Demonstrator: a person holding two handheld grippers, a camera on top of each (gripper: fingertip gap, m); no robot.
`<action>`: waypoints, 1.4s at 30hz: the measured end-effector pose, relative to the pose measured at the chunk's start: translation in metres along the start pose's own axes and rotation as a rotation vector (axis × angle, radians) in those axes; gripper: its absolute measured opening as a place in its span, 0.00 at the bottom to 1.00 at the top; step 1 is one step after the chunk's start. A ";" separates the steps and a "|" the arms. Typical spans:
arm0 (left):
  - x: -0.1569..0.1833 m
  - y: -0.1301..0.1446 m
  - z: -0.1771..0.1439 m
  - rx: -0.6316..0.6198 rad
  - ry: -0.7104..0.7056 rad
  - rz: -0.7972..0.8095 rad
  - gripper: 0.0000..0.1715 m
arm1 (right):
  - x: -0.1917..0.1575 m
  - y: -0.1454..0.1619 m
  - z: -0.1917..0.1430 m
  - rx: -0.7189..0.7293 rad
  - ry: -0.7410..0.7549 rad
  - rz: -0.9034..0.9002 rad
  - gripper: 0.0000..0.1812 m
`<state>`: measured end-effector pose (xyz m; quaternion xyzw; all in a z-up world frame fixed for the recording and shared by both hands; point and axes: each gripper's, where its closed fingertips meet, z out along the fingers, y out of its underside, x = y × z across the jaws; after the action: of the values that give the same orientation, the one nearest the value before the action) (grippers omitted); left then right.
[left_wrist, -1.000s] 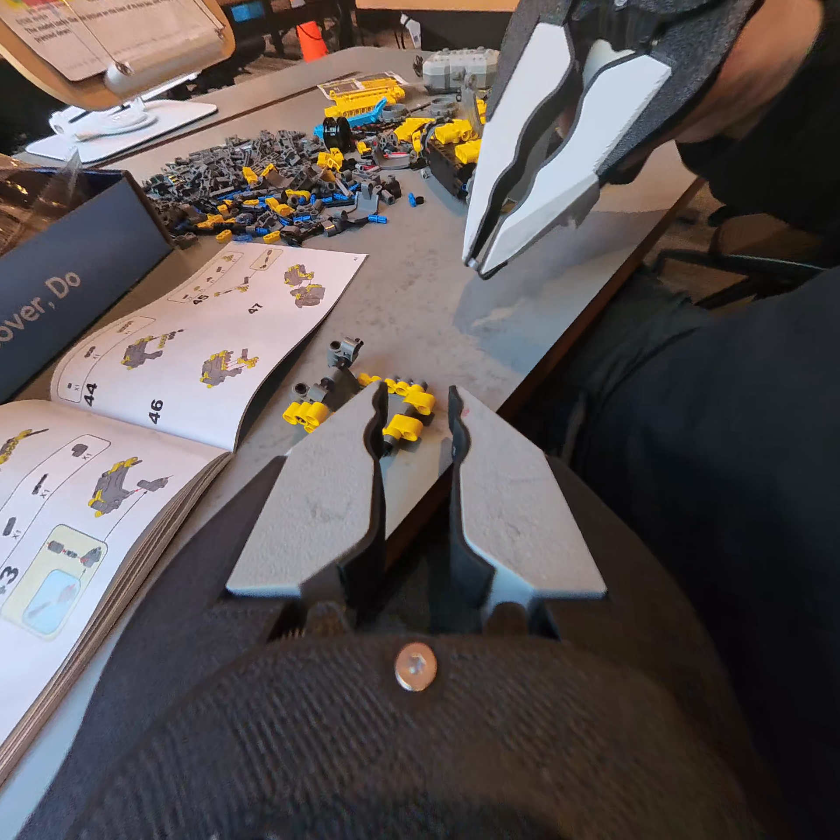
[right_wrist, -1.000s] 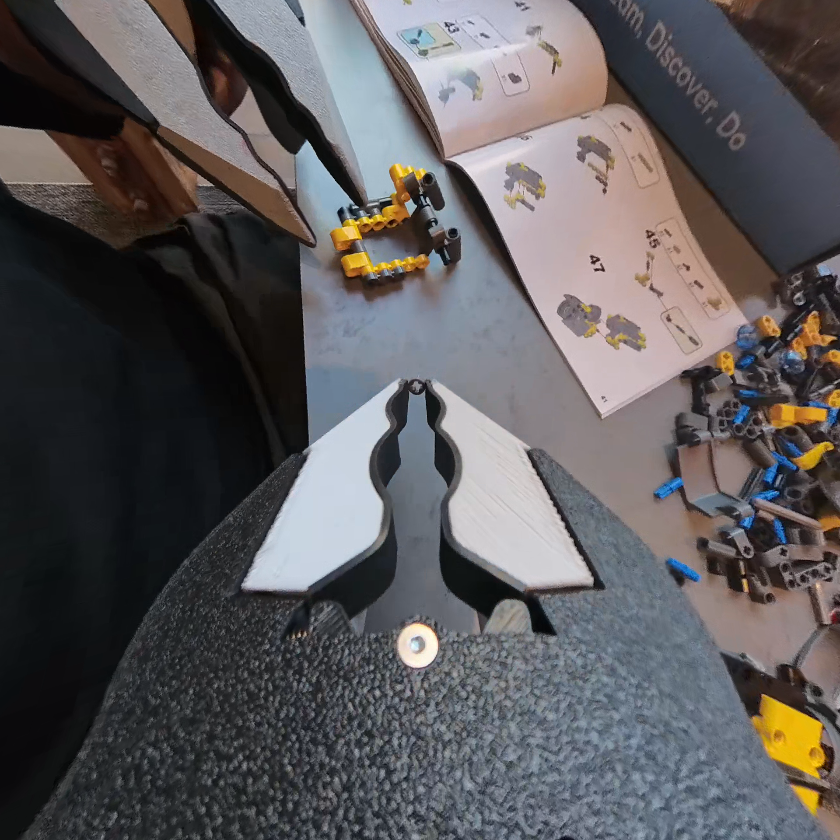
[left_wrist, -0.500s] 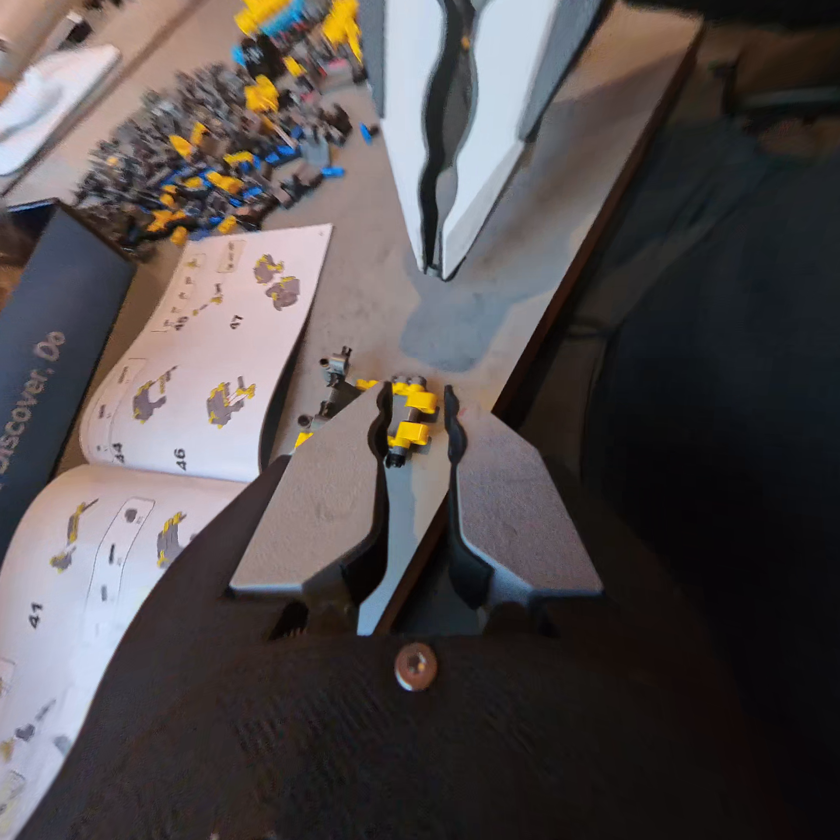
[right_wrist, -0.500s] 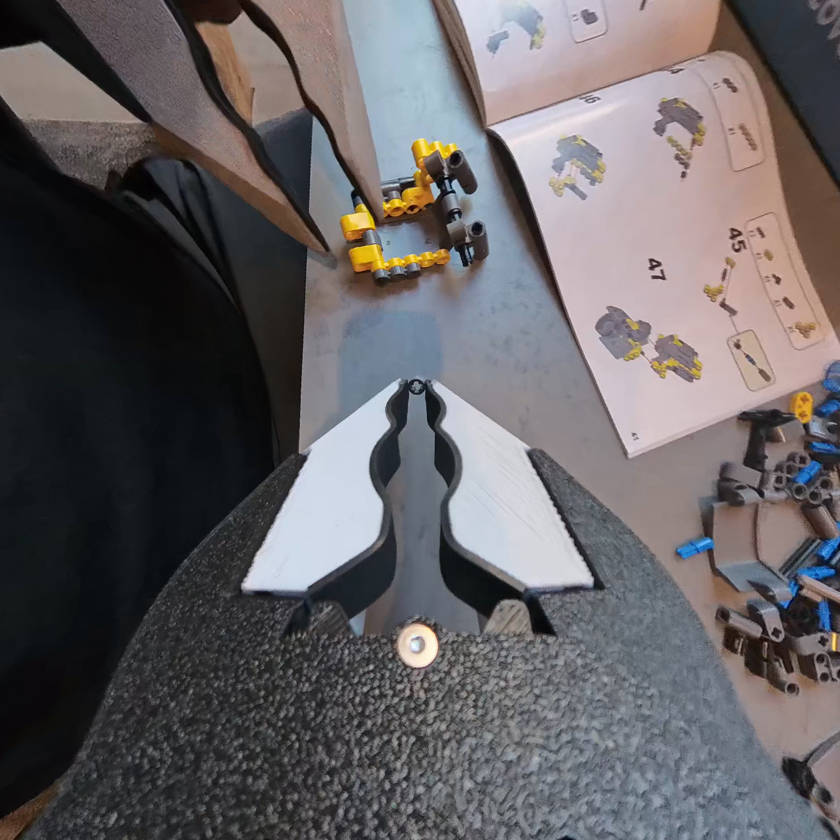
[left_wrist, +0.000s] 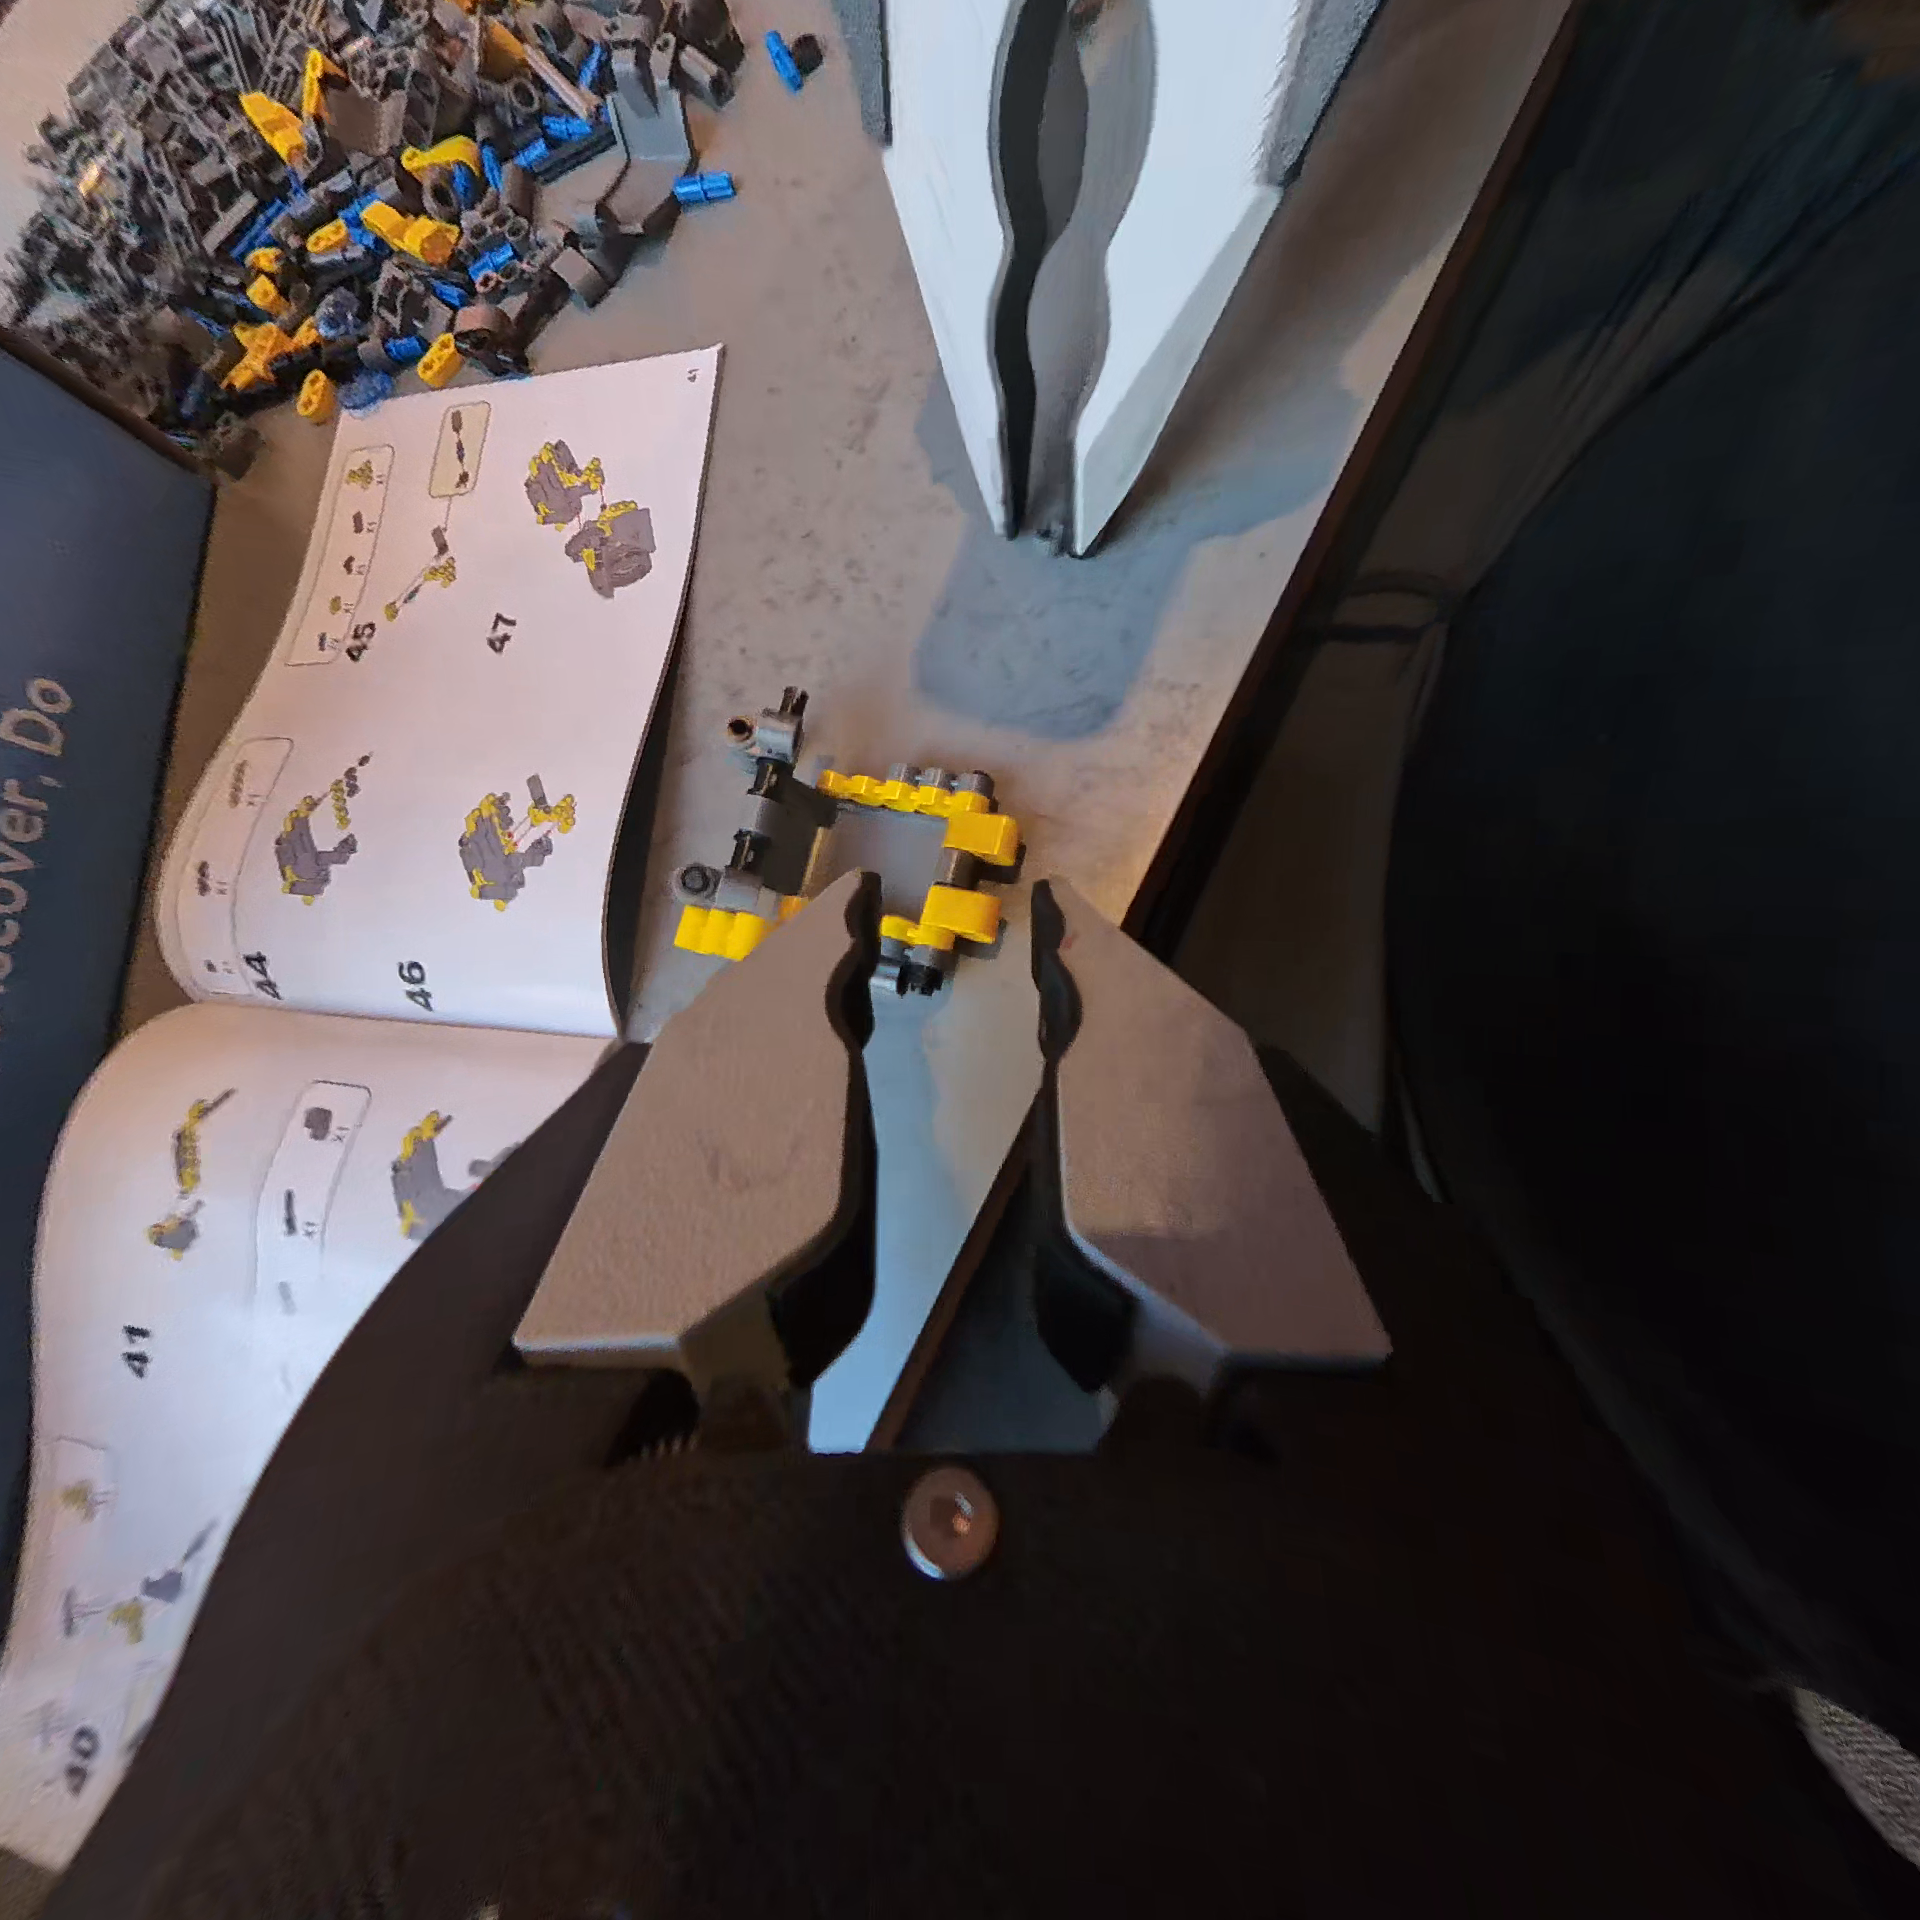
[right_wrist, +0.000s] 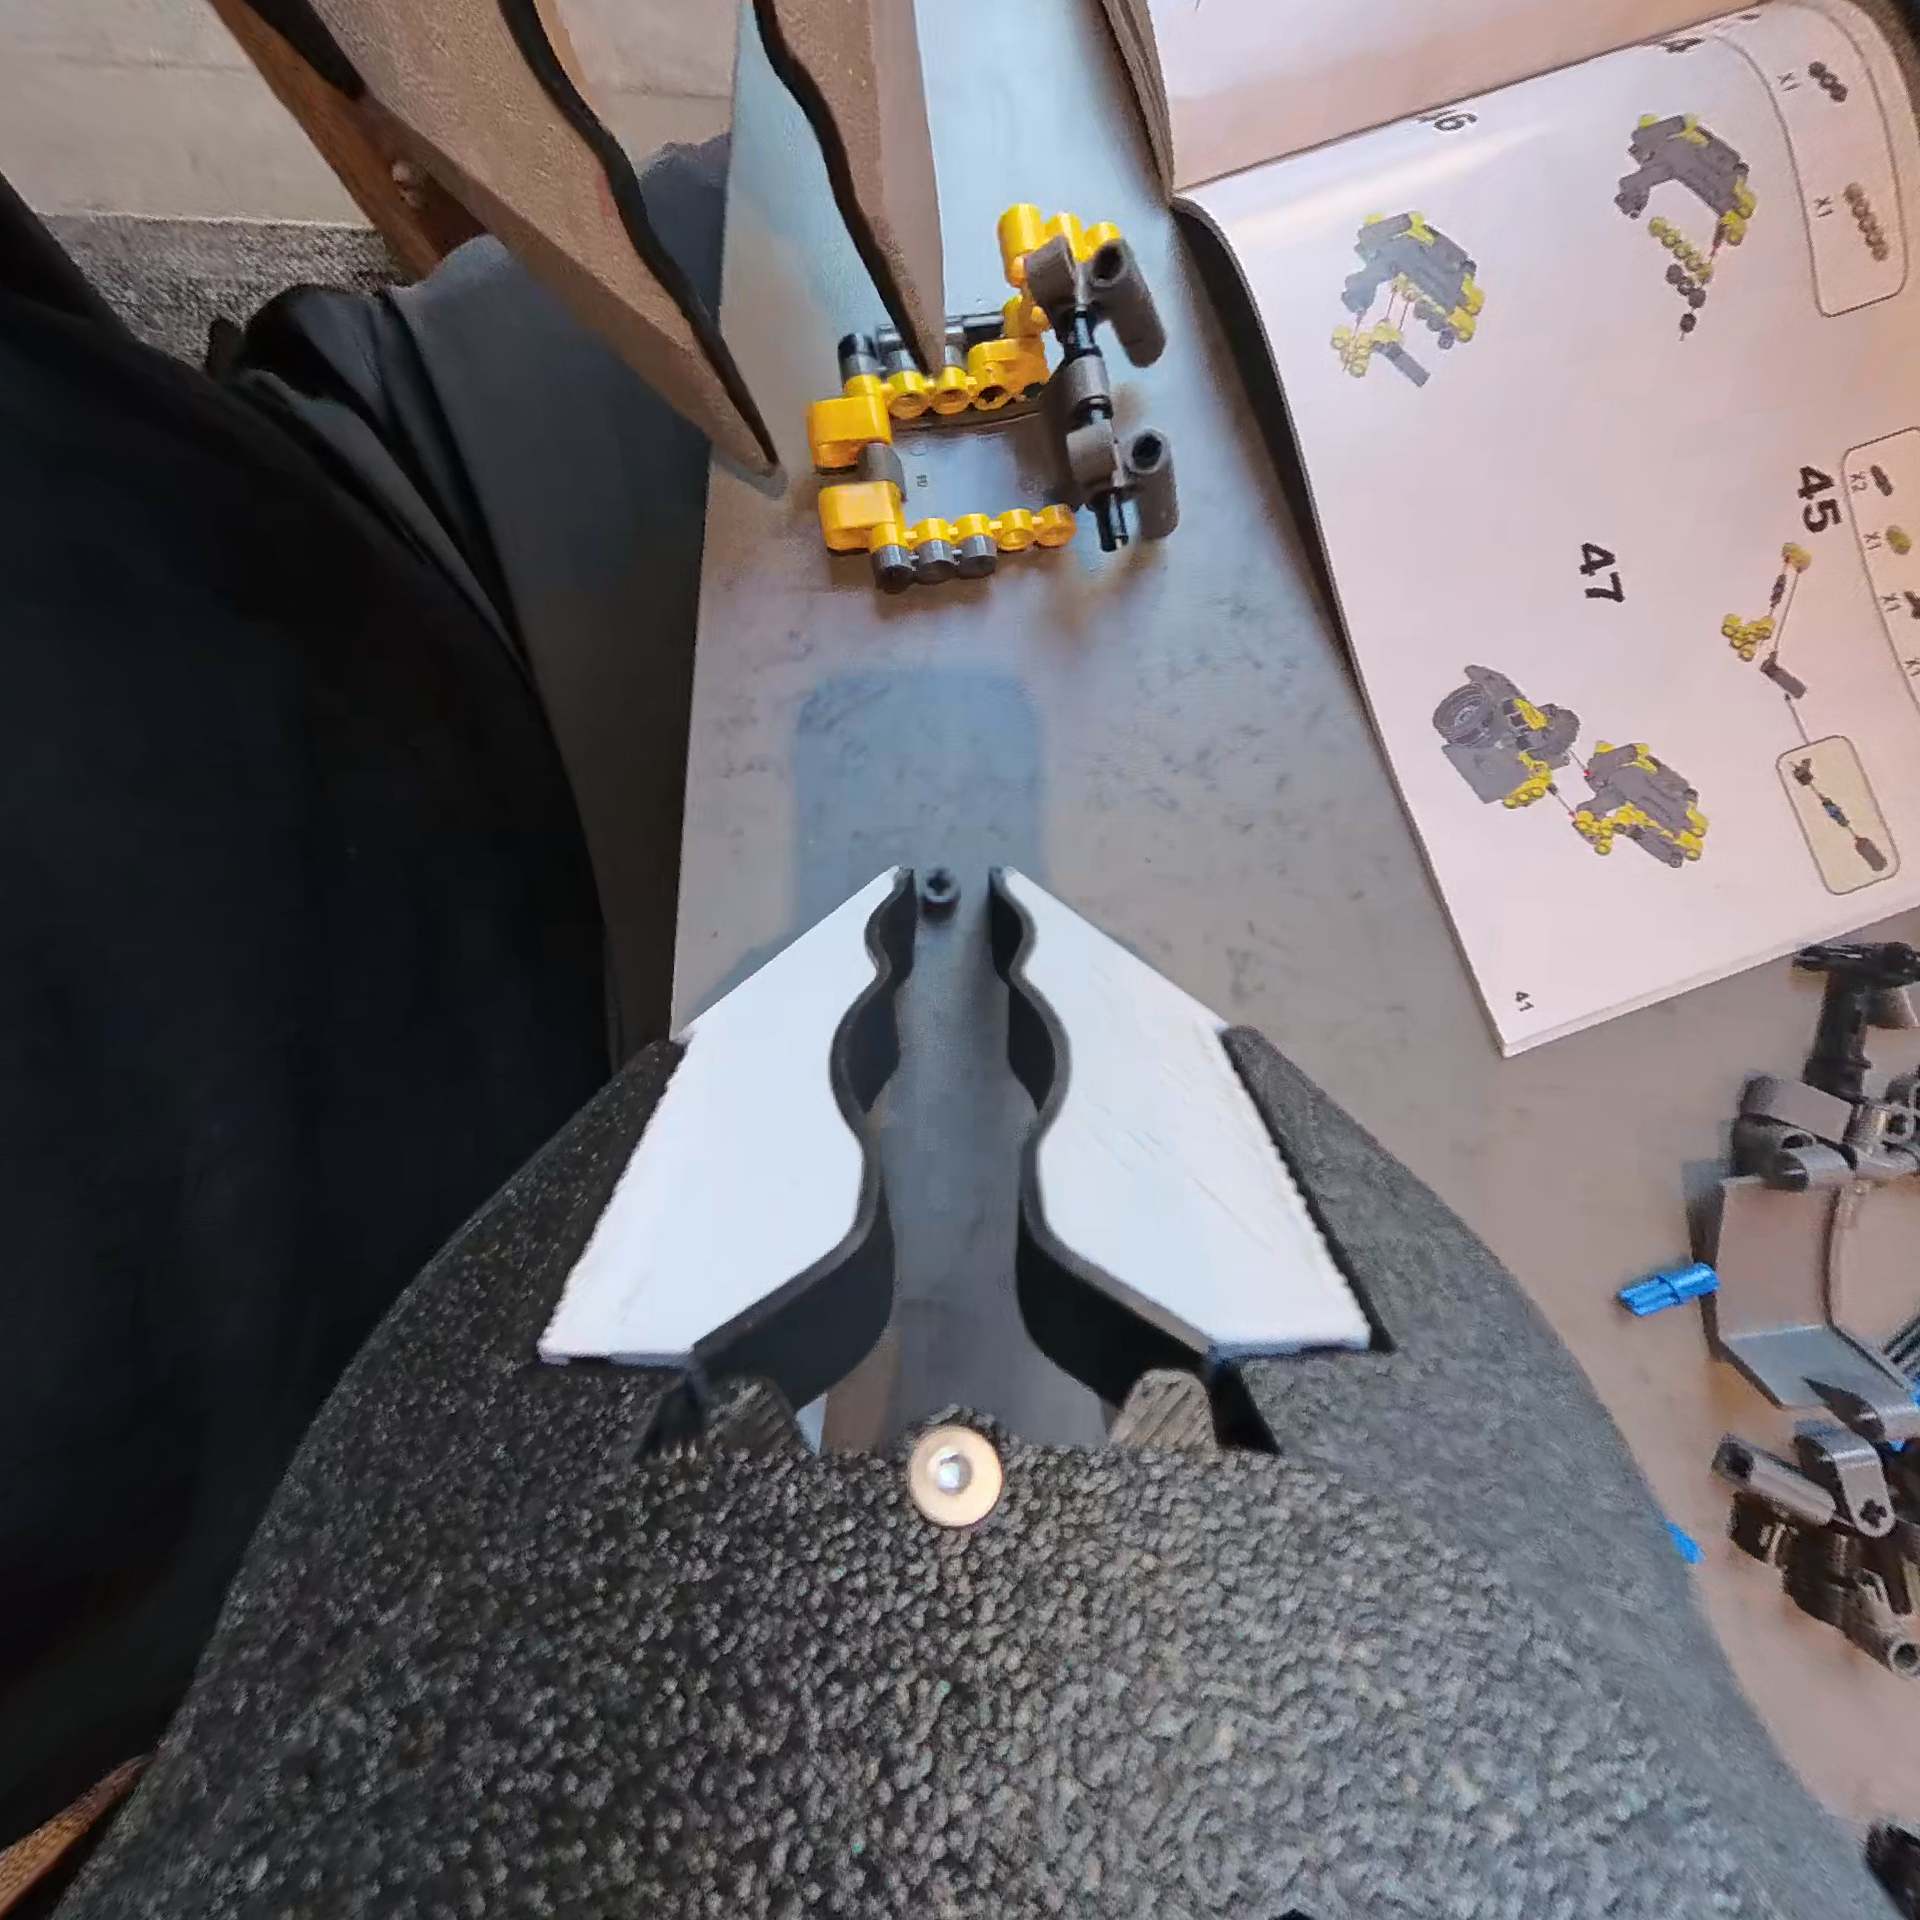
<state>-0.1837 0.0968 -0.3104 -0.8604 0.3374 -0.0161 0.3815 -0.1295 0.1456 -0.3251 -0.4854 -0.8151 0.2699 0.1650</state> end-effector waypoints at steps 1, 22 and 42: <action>-0.002 0.004 0.002 -0.008 -0.001 -0.014 0.15 | 0.001 0.000 0.000 0.003 0.003 0.010 0.08; -0.023 0.014 -0.004 0.116 -0.136 0.138 0.18 | -0.010 -0.062 0.037 0.117 0.181 -0.419 0.08; -0.039 -0.010 -0.011 0.253 -0.222 0.061 0.17 | 0.002 -0.053 0.001 0.229 0.086 -0.073 0.23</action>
<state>-0.2107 0.1179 -0.2870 -0.7914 0.3143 0.0482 0.5221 -0.1683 0.1272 -0.2945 -0.4445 -0.7881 0.3341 0.2640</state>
